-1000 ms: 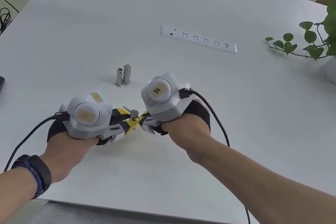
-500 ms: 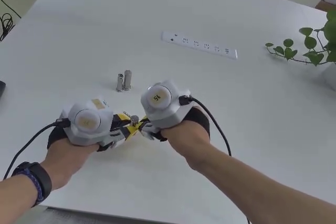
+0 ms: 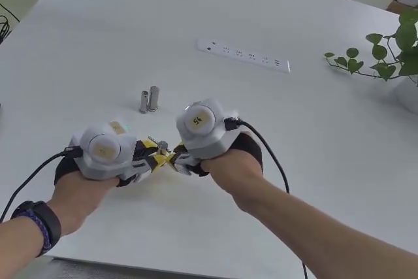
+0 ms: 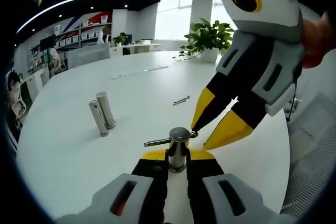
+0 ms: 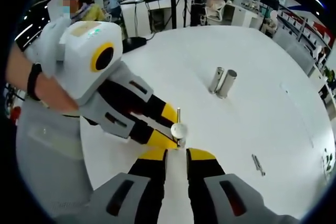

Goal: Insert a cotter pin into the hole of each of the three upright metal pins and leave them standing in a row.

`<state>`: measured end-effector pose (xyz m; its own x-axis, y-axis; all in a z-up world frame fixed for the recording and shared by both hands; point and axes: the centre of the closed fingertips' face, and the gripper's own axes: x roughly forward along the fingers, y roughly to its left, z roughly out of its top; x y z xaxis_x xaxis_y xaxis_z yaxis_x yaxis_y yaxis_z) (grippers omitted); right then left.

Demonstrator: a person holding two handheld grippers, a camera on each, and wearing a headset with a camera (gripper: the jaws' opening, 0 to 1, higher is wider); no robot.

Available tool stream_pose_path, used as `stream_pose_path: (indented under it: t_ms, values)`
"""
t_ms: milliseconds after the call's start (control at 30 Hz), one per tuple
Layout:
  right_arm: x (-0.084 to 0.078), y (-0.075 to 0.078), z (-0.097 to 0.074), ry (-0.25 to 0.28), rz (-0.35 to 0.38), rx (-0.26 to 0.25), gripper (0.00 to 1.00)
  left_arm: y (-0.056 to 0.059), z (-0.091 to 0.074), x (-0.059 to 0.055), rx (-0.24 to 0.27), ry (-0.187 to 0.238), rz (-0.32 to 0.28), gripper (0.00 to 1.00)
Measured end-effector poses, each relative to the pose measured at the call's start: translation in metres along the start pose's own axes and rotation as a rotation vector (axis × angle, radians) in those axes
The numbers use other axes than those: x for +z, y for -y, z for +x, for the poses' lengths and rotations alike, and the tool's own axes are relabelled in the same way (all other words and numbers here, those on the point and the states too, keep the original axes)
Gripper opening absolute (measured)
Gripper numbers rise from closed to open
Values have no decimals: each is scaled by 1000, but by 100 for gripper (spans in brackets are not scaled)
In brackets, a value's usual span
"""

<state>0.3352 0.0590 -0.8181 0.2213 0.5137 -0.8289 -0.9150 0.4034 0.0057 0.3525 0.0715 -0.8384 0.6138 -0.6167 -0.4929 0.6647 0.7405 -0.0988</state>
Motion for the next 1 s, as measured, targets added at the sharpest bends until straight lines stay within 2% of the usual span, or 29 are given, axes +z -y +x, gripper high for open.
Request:
stream_pose_path:
  t_ms: [333,833,1000]
  values:
    - [5,-1,-11,65,31,2,24,-2,1,0,5,-3,2,10]
    - [7,0,-21,119,60,3,27,-4,0,1,21,1,-6,10]
    - [10,3,-32,171,79,-9,32,-7,0,1,32,2,-11,10]
